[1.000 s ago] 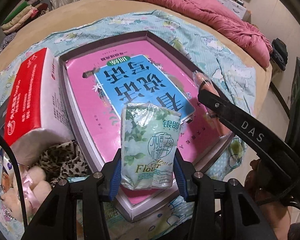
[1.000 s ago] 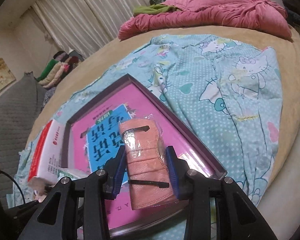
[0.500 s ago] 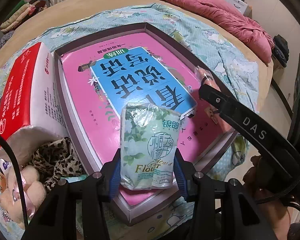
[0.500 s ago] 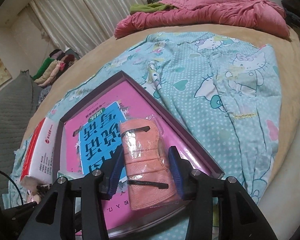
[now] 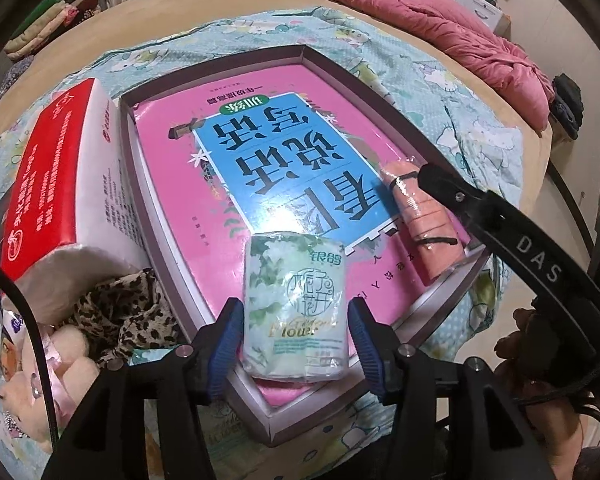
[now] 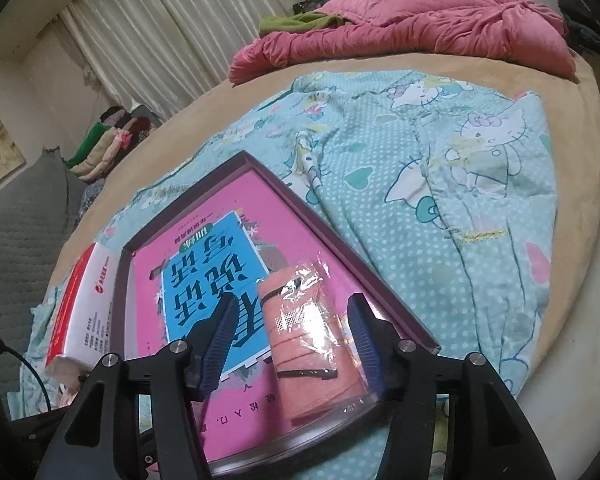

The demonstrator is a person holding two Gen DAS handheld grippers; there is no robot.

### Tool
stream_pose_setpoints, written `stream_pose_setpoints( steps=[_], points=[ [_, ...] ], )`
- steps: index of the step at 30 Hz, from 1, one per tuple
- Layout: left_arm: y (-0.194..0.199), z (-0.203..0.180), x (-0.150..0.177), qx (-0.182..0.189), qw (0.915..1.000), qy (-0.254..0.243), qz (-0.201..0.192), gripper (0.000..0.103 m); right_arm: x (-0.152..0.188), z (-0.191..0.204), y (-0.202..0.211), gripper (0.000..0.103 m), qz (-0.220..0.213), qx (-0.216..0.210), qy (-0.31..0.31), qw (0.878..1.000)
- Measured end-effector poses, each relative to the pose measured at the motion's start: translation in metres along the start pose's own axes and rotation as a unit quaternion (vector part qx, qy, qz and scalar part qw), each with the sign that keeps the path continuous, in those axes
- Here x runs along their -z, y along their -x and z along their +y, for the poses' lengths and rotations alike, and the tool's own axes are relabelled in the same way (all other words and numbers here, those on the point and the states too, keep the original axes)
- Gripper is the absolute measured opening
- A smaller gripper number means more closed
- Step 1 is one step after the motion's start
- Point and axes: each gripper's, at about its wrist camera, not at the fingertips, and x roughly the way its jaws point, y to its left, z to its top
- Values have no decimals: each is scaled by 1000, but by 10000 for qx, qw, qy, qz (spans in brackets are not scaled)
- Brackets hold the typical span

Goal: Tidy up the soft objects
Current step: 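Lower both packs onto the pink book and open both tools, then move both open tools back over the pile of soft items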

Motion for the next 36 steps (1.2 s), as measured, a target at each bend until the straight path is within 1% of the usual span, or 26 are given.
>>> stream_pose_setpoints(
  steps=[7,10,12,17,21,27,36],
  points=[
    [7,-1,2,17,10000,-29,-93,58,-4,0,16,67,-317,-47,-20,9995],
    [14,-2,3,33,9999,-19,-167,62,-4,0,17,69,-321,-43,-12,9995],
    [20,-2,5,30,9997,-33,-228,64,-4,1,19,73,-340,-13,-5,9994],
    [42,-1,12,-64,9991,-30,-427,70,-4,4,27,78,-444,84,40,9990],
    [58,5,21,-87,9987,52,-501,70,-3,10,33,78,-456,73,87,9989],
    [84,18,36,-172,9976,130,-657,70,-1,27,51,79,-658,53,285,9974],
    [117,54,52,-284,9946,467,-885,70,1,52,73,79,-767,-37,535,9956]
  ],
)
